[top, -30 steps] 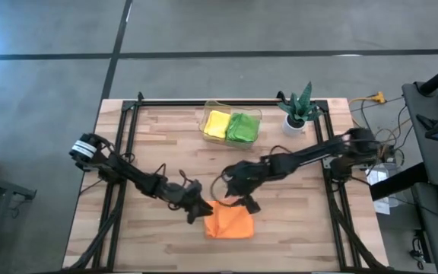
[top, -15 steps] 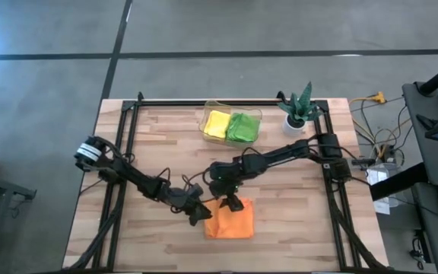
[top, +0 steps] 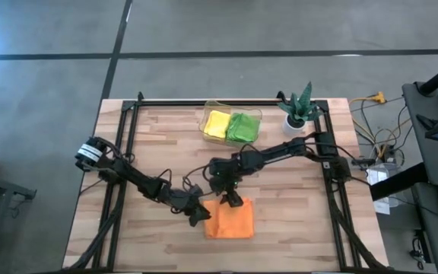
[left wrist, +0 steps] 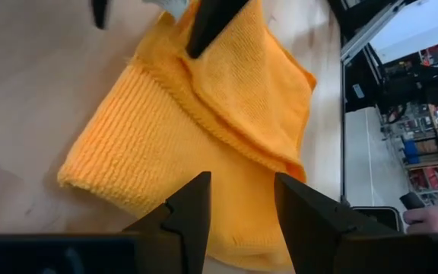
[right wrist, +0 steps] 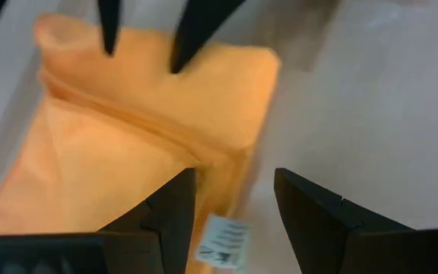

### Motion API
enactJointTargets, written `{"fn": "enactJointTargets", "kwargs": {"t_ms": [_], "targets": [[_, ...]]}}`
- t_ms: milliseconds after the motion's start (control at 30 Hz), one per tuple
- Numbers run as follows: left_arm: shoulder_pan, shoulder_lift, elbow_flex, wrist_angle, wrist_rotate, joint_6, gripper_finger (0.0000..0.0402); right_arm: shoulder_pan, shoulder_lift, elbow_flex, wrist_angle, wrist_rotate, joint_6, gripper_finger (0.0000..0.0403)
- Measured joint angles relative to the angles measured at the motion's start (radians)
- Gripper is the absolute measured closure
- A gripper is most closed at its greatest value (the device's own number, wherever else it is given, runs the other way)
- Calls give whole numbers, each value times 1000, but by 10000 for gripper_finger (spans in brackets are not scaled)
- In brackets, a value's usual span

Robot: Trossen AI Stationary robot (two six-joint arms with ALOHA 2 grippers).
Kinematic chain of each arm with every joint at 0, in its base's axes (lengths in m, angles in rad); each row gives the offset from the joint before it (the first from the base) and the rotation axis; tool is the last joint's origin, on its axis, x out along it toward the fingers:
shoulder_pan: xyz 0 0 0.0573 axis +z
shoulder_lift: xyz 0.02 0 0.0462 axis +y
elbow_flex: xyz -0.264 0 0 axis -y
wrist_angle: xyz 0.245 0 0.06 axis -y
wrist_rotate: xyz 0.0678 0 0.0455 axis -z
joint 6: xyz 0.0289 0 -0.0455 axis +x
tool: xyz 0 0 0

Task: Fold microfiber towels
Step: Fold the orange microfiber towel

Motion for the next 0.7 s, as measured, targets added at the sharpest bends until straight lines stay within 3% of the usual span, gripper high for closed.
{"fn": "enactJointTargets", "kwargs": {"t_ms": [333,700], "targets": [[1,0,-3,-1,0,8,272,-2,0,-14,1,-41,-16,241],[1,0,-6,-4,-1,10,272,-2,0,-14,1,-64,-34,362]]}}
